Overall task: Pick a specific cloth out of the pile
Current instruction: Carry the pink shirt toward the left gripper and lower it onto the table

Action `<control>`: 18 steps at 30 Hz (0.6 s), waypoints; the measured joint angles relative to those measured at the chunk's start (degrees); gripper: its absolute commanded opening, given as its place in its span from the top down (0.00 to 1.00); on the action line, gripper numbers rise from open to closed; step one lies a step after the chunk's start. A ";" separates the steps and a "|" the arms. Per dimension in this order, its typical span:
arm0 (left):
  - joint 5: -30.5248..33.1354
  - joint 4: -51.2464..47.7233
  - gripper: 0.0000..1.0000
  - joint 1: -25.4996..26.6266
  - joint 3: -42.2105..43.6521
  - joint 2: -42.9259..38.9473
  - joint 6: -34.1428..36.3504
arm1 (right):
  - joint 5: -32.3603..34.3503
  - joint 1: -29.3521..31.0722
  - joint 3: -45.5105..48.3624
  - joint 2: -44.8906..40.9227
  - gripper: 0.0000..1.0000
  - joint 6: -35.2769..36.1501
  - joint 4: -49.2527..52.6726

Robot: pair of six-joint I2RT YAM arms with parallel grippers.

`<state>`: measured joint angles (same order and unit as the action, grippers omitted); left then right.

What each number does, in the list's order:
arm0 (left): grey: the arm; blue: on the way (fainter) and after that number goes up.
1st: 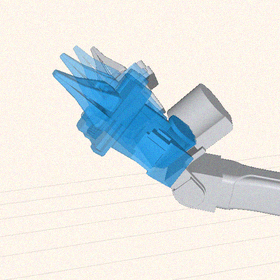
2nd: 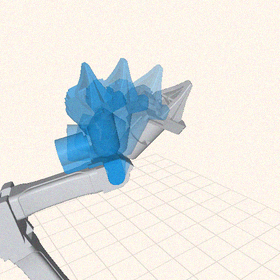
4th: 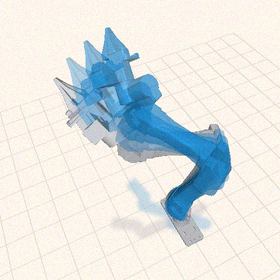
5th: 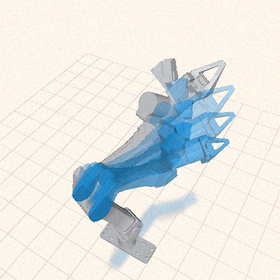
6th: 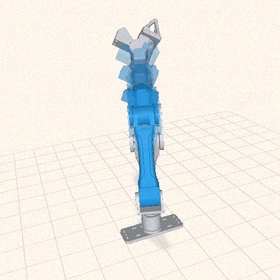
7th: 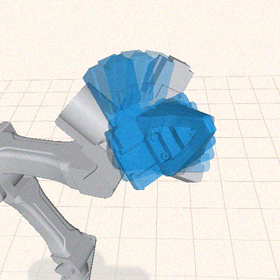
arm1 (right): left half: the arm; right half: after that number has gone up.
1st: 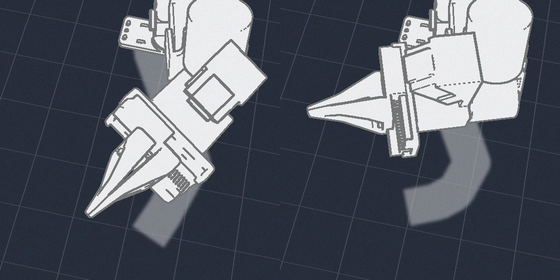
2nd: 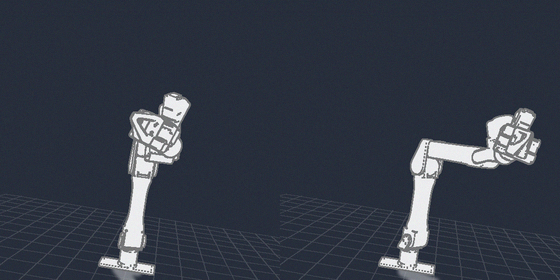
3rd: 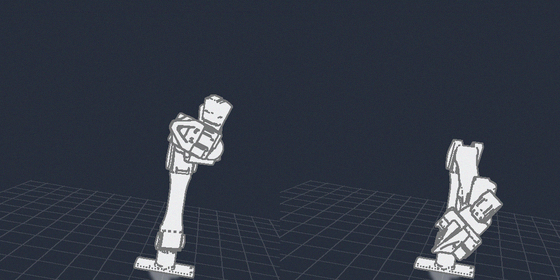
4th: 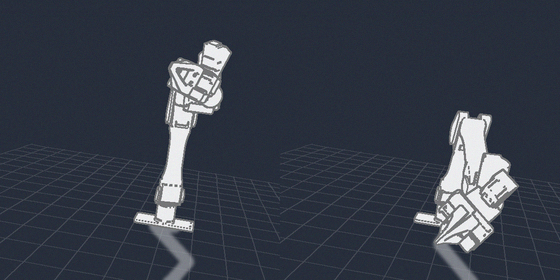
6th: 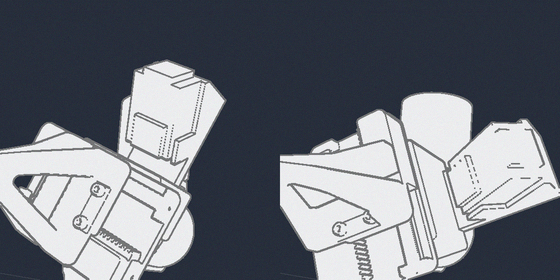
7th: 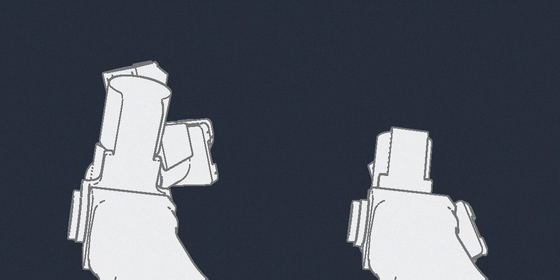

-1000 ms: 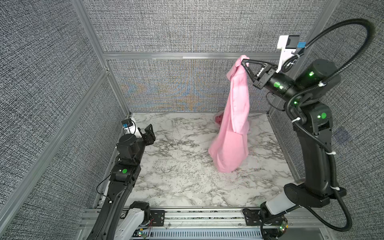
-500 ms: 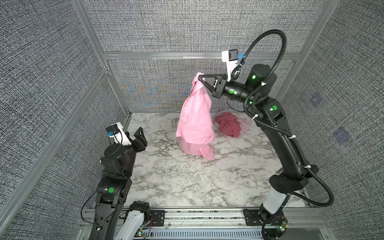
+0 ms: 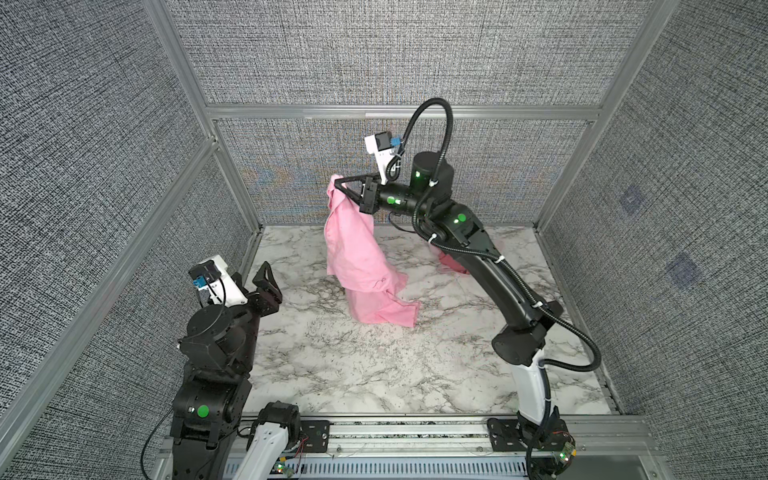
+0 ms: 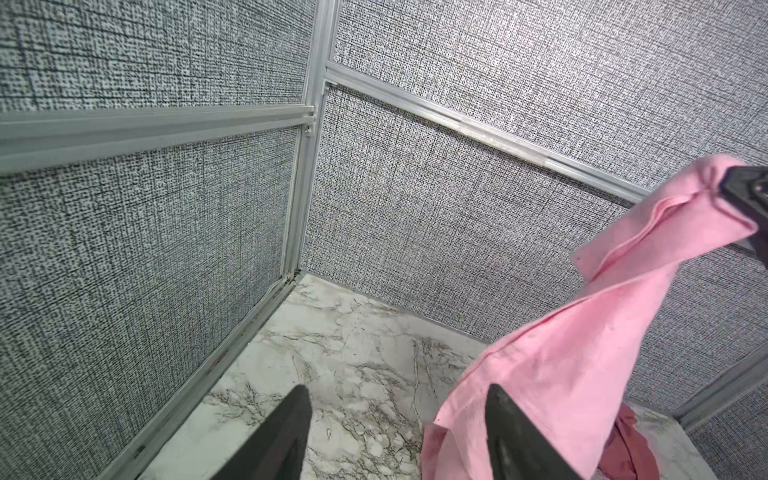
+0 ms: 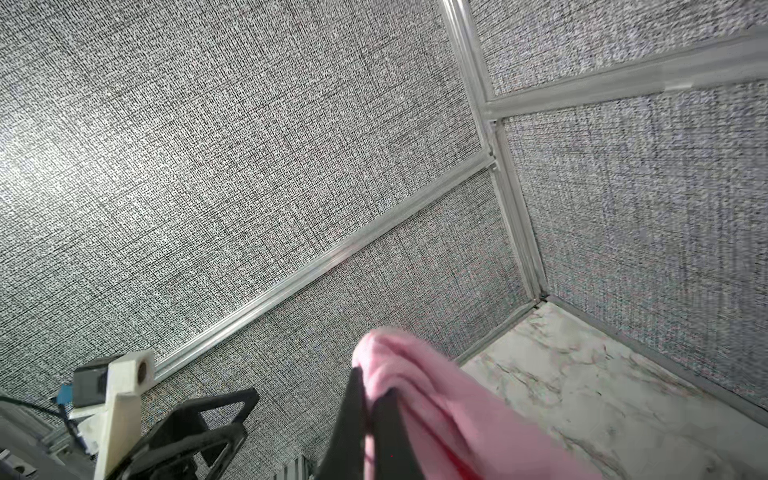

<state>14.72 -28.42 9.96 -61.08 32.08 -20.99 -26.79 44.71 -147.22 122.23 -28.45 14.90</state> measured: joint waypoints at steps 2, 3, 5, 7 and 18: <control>0.31 -0.24 0.31 0.00 -0.28 -0.37 0.00 | -0.44 1.05 0.33 1.84 1.00 -0.33 -1.86; 0.35 -0.39 0.31 0.00 -0.39 -0.52 0.00 | -0.42 1.55 0.31 2.73 1.00 -0.50 -2.36; 0.39 -0.90 0.31 0.00 -0.55 -0.87 0.00 | 0.11 2.71 0.04 4.90 1.00 -0.48 -3.32; 0.59 -1.60 0.31 0.00 -0.55 -1.05 0.00 | 0.66 3.74 -0.24 6.82 1.00 -0.39 -4.31; 1.40 -2.10 0.31 0.02 -0.70 -1.38 0.96 | 1.03 8.22 0.83 18.64 1.00 -2.47 -10.05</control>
<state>16.12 -30.52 9.98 -61.78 30.70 -20.03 -25.76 52.93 -146.39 140.88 -30.92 4.84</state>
